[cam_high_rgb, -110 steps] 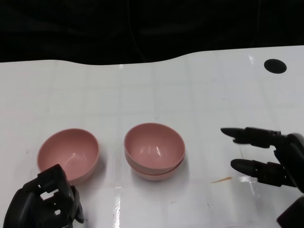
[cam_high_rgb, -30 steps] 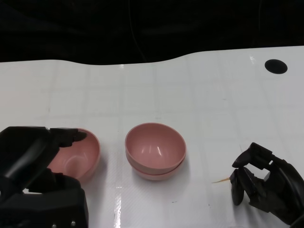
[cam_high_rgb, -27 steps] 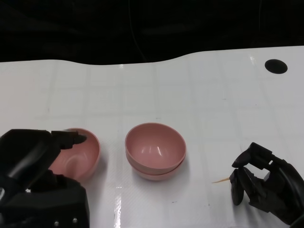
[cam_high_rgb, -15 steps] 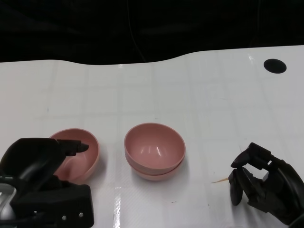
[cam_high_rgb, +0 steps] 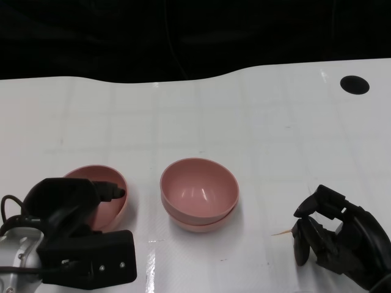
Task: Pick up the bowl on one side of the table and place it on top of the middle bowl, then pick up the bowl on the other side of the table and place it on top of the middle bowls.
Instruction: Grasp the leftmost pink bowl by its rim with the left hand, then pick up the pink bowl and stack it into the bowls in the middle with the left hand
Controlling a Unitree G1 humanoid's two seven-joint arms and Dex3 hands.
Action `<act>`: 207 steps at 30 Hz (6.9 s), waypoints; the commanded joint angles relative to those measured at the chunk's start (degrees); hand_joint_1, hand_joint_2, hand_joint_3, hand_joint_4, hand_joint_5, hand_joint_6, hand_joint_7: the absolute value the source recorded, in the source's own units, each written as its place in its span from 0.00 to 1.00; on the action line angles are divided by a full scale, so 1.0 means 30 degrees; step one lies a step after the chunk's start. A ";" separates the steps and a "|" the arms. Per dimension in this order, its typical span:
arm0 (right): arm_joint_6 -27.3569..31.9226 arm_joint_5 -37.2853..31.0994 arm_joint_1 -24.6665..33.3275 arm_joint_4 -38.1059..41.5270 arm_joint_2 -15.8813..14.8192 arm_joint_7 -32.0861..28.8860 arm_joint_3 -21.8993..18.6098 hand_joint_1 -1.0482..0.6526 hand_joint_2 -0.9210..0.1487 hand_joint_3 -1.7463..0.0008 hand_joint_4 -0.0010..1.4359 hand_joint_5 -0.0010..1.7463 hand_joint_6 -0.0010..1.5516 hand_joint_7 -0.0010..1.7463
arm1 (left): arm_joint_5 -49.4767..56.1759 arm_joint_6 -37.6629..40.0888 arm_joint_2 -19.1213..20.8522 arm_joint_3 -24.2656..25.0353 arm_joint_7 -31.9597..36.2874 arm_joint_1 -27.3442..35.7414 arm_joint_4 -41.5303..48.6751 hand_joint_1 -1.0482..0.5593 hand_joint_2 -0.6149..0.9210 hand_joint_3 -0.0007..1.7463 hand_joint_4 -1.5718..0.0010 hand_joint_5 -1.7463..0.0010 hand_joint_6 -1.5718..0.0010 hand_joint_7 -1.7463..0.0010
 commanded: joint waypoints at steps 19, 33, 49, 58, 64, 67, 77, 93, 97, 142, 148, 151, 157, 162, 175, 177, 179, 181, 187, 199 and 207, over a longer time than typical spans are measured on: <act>-0.0316 0.0005 0.0005 0.0073 -0.0170 0.0219 -0.0189 0.50 0.13 0.62 0.63 1.00 0.48 0.87 | -0.0858 -0.0589 0.0042 -0.0852 0.1932 -0.0333 0.2082 0.15 1.00 0.08 0.57 0.99 0.55 0.99; -0.0292 0.0160 0.0084 -0.0081 -0.0121 0.0218 -0.0288 0.51 0.13 0.62 0.63 1.00 0.48 0.86 | -0.3519 -0.3826 -0.0260 -0.0587 0.3226 -0.0353 0.4205 0.51 1.00 0.22 0.46 0.97 0.46 0.97; -0.0468 -0.0081 0.0064 -0.0009 -0.0200 0.0126 -0.0278 0.51 0.13 0.61 0.63 1.00 0.48 0.87 | -0.5157 -0.5701 -0.1360 0.0311 0.5588 -0.0345 0.6009 0.64 0.96 0.37 0.53 0.00 0.63 0.01; -0.0293 0.0174 -0.0061 0.0198 -0.0250 0.0476 -0.0379 0.52 0.13 0.60 0.63 1.00 0.48 0.87 | -0.4838 -0.5331 -0.1242 0.0390 0.6147 -0.0100 0.5030 0.60 0.82 0.56 0.52 0.00 0.63 0.00; -0.0399 -0.0055 -0.0065 0.0202 -0.0273 0.0210 -0.0359 0.51 0.15 0.60 0.63 1.00 0.48 0.86 | -0.4728 -0.4935 -0.1137 0.0548 0.6340 -0.0032 0.4461 0.60 0.77 0.63 0.51 0.00 0.62 0.00; -0.0403 -0.0003 -0.0137 0.0365 -0.0288 0.0318 -0.0382 0.51 0.15 0.60 0.63 1.00 0.48 0.86 | -0.4749 -0.4414 -0.1097 0.0591 0.6073 0.0104 0.3954 0.60 0.79 0.62 0.53 0.00 0.62 0.00; -0.0691 -0.0059 -0.0243 0.0777 -0.0322 0.0455 -0.0406 0.51 0.15 0.60 0.63 1.00 0.49 0.86 | -0.5579 -0.4730 -0.0387 0.1240 0.4965 0.0368 0.1798 0.63 0.80 0.60 0.55 0.00 0.63 0.00; -0.0867 -0.0025 -0.0608 0.1455 -0.0159 0.0795 -0.0661 0.51 0.16 0.59 0.63 1.00 0.48 0.86 | -0.7733 -0.1075 0.1092 0.2511 -0.2649 -0.0996 -0.5811 0.66 0.82 0.50 0.54 0.00 0.66 0.00; -0.0957 -0.0145 -0.0542 0.1380 -0.0114 0.0663 -0.0637 0.51 0.16 0.59 0.63 1.00 0.49 0.86 | -0.8307 -0.0558 0.1119 0.2376 -0.3991 -0.2359 -0.6131 0.65 0.83 0.49 0.55 0.00 0.66 0.00; -0.0045 -0.0471 0.0724 -0.1074 0.0671 -0.0672 0.0565 0.51 0.18 0.55 0.61 1.00 0.49 0.85 | -0.8439 -0.0989 -0.2090 -0.1559 -0.5314 -0.5345 -0.3074 0.62 0.77 0.59 0.53 0.00 0.67 0.00; 0.0009 -0.0439 0.0826 -0.1199 0.0614 -0.0555 0.0575 0.51 0.18 0.55 0.62 1.00 0.49 0.85 | -0.8254 -0.1099 -0.2138 -0.1527 -0.5217 -0.5069 -0.2495 0.62 0.77 0.59 0.52 0.00 0.66 0.00; -0.0014 -0.0596 0.0831 -0.1261 0.0602 -0.0781 0.0585 0.51 0.19 0.56 0.62 1.00 0.49 0.85 | -0.8209 -0.1758 -0.2224 -0.1537 -0.4960 -0.4971 -0.1386 0.63 0.77 0.59 0.54 0.00 0.68 0.00; -0.0056 -0.0655 0.0847 -0.1212 0.0643 -0.0736 0.0580 0.51 0.18 0.55 0.62 1.00 0.49 0.86 | -0.7949 -0.2695 -0.2436 -0.1719 -0.4497 -0.4834 0.0037 0.63 0.78 0.58 0.54 0.00 0.67 0.00; 0.0003 -0.0589 0.0841 -0.1199 0.0677 -0.0679 0.0571 0.51 0.18 0.55 0.62 1.00 0.49 0.86 | -0.7673 -0.3182 -0.2594 -0.1809 -0.4155 -0.4778 0.0468 0.62 0.78 0.61 0.53 0.00 0.66 0.00; 0.0173 -0.0666 0.0850 -0.1294 0.0685 -0.0933 0.0577 0.52 0.19 0.55 0.63 1.00 0.49 0.85 | -0.7045 -0.3057 -0.2951 -0.2344 -0.4310 -0.4962 0.0714 0.63 0.85 0.49 0.53 0.00 0.67 0.00; 0.0015 -0.0710 0.0833 -0.1241 0.0699 -0.0936 0.0573 0.51 0.19 0.55 0.63 1.00 0.50 0.85 | -0.7045 -0.3038 -0.2981 -0.2375 -0.4333 -0.4993 0.0752 0.63 0.85 0.49 0.51 0.00 0.66 0.00; -0.0055 -0.0670 0.0804 -0.1160 0.0703 -0.0859 0.0560 0.51 0.19 0.54 0.63 1.00 0.50 0.85 | -0.6992 -0.3051 -0.3019 -0.2392 -0.4256 -0.4984 0.0785 0.64 0.85 0.49 0.50 0.00 0.65 0.00; -0.0059 -0.0625 0.0777 -0.1081 0.0685 -0.0776 0.0544 0.51 0.19 0.54 0.63 1.00 0.50 0.85 | -0.6981 -0.3109 -0.3062 -0.2397 -0.4179 -0.4964 0.0882 0.64 0.85 0.49 0.49 0.00 0.64 0.00; -0.0121 -0.0665 0.0810 -0.1116 0.0710 -0.0803 0.0573 0.52 0.19 0.54 0.62 1.00 0.50 0.85 | -0.6983 -0.3235 -0.3111 -0.2390 -0.4180 -0.5008 0.1137 0.64 0.85 0.50 0.47 0.00 0.63 0.00; -0.0108 -0.0597 0.0842 -0.1147 0.0765 -0.0748 0.0580 0.52 0.19 0.53 0.62 1.00 0.50 0.85 | -0.7253 -0.3284 -0.3252 -0.2367 -0.4381 -0.5032 0.1627 0.64 0.85 0.51 0.50 0.00 0.64 0.00; -0.0032 -0.0638 0.0958 -0.1351 0.0747 -0.0819 0.0612 0.52 0.20 0.53 0.62 1.00 0.50 0.84 | -0.7084 -0.3147 -0.3299 -0.2486 -0.4358 -0.4949 0.1726 0.64 0.87 0.50 0.51 0.00 0.66 0.00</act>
